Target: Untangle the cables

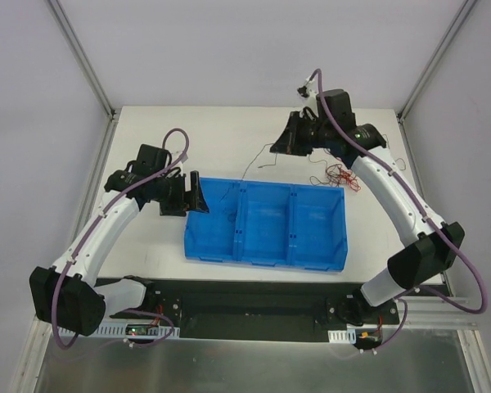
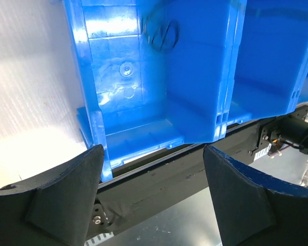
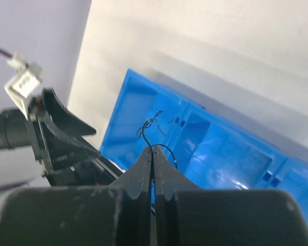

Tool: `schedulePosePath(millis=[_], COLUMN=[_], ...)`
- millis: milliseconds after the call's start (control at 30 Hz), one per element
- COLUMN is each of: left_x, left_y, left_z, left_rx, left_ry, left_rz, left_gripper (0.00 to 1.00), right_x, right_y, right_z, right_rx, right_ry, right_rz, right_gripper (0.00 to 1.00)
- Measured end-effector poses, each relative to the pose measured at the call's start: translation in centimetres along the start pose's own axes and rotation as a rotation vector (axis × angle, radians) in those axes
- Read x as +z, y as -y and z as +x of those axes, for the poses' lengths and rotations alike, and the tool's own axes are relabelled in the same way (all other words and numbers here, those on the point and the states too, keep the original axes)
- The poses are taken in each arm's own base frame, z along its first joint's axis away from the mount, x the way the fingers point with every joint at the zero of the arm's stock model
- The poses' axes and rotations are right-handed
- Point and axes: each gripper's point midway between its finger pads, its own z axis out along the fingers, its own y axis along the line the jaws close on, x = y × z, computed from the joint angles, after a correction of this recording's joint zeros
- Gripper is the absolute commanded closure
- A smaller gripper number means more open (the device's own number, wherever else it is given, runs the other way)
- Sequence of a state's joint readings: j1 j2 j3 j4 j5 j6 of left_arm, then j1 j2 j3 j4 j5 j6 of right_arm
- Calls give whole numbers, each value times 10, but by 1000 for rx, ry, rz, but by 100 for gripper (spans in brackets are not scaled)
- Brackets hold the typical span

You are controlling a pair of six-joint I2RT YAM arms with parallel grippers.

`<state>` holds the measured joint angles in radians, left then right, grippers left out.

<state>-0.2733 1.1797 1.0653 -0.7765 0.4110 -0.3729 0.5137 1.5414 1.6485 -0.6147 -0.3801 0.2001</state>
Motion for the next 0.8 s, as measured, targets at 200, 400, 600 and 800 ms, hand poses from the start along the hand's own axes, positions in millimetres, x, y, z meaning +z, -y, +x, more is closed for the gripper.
schedulePosePath(millis=[200,400,600,800], left_x=[-6,-30,-73,-93], left_y=[-1,7,31,47], left_z=[-2,-28,-75,-102], left_rx=[45,81,109,133], left_ry=[30,152,342,433], left_rz=[-5,-39,-56,-44], left_gripper=[21,18,18,18], right_x=[29,48,60,92], right_y=[-6,-41,-50,-39], right_z=[-8,30,42,70], right_rx=[57,5,-43,-39], right_ry=[-29,-146,-239,-378], right_rz=[-82,-160,-147,-120], right_gripper=[100,100,83,61])
